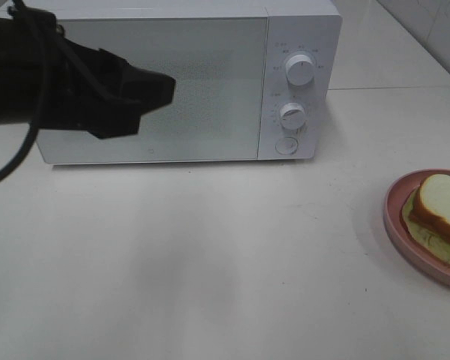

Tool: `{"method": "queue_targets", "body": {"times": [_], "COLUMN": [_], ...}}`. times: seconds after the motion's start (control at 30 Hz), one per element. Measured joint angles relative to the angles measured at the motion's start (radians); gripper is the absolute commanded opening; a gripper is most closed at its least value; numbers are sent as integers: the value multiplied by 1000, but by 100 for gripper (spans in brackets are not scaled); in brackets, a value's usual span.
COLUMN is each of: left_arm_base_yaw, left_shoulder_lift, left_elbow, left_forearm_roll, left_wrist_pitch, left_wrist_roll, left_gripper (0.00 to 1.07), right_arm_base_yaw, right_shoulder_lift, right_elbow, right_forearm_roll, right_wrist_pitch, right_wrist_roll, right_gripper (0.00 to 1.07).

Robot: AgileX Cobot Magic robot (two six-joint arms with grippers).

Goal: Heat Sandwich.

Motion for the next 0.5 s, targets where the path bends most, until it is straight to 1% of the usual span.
{"method": "queue_targets", "body": {"times": [0.03,0.07,0.13,0.17,0.2,0.23,0.27,0.3,0.33,0.37,0.4,0.47,0.5], "left_arm_base_yaw": [0,0,0,0,0,0,0,0,0,0,-7,-10,-10], "left_shoulder_lift": [-8,-8,-25,-25,-25,-26,-26,-26,-26,-26,-33,-57,-57], "left_elbow": [-1,-1,-1,-1,-1,-1,-2,-6,-10,-10,-16,-20,-20], "left_forearm_roll": [1,1,-34,-62,-62,-112,-263,-334,-370,-370,-417,-439,-439], "left_wrist_pitch": [-45,-45,-183,-226,-226,-284,-408,-476,-533,-533,-679,-761,-761], "left_wrist_roll": [12,12,95,149,149,218,388,499,579,579,710,760,760], "left_gripper": [61,61,61,61,61,61,61,61,61,61,61,61,61], "right_arm_base_yaw": [0,0,0,0,0,0,0,0,0,0,0,0,0], "right_shoulder_lift": [0,0,0,0,0,0,0,0,0,0,0,0,0], "right_elbow": [0,0,0,0,0,0,0,0,0,0,0,0,0], "right_forearm_roll": [0,0,0,0,0,0,0,0,0,0,0,-1,-1], "right_wrist_pitch": [0,0,0,0,0,0,0,0,0,0,0,0,0], "right_wrist_roll": [0,0,0,0,0,0,0,0,0,0,0,0,0], "right_gripper": [62,62,62,62,62,62,62,62,62,62,62,62,62]}}
